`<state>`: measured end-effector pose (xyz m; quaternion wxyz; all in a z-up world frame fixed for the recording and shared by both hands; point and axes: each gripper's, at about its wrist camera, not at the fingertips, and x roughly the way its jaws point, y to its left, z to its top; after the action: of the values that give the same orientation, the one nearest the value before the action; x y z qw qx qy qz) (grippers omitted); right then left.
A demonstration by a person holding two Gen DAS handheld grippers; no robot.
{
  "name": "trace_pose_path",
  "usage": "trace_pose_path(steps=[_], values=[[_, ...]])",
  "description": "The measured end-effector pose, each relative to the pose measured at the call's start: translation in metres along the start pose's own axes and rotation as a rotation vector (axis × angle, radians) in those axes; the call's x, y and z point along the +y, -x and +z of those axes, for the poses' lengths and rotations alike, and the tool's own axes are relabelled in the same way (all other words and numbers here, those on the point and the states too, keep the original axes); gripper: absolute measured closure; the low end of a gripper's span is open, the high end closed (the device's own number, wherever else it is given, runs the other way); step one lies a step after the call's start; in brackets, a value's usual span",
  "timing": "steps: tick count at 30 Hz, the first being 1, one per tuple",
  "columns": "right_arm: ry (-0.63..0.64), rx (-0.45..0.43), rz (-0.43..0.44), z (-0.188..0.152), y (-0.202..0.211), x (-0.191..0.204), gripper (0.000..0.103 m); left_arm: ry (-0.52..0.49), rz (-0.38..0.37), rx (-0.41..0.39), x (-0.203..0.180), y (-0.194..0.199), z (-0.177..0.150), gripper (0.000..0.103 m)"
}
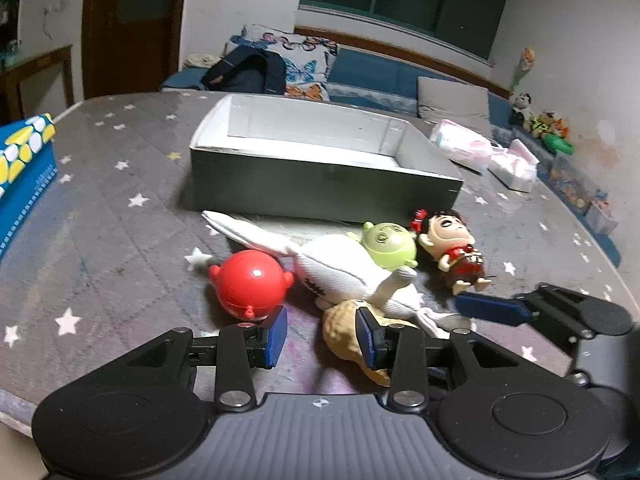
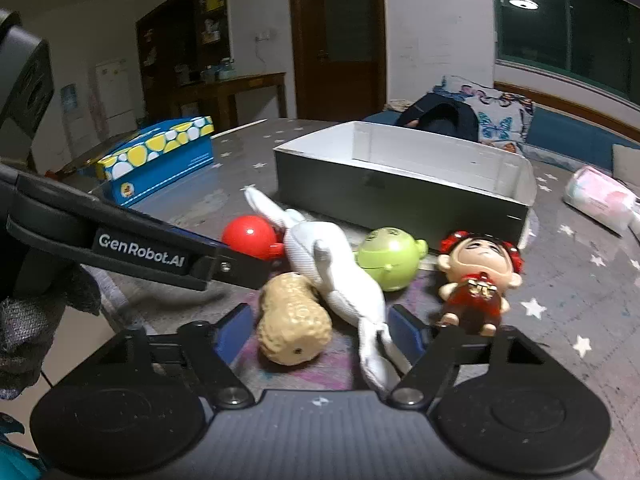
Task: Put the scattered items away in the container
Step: 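Grasp the tan peanut toy with the right gripper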
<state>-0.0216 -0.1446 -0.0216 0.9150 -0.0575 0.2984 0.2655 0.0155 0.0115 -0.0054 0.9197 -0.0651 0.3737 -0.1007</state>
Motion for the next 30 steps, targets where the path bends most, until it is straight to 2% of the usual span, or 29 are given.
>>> trace_pose_path(steps=[13,30], values=[[0.026,0.065,0.094,0.0,-0.017,0.008,0.054,0.057,-0.097,0.064,0.009,-0.001,-0.001,0.063],[0.066,0.129,0.099,0.007,-0.036,0.008,0.054,0.191,-0.156,0.133,0.033,-0.016,0.0,0.063]])
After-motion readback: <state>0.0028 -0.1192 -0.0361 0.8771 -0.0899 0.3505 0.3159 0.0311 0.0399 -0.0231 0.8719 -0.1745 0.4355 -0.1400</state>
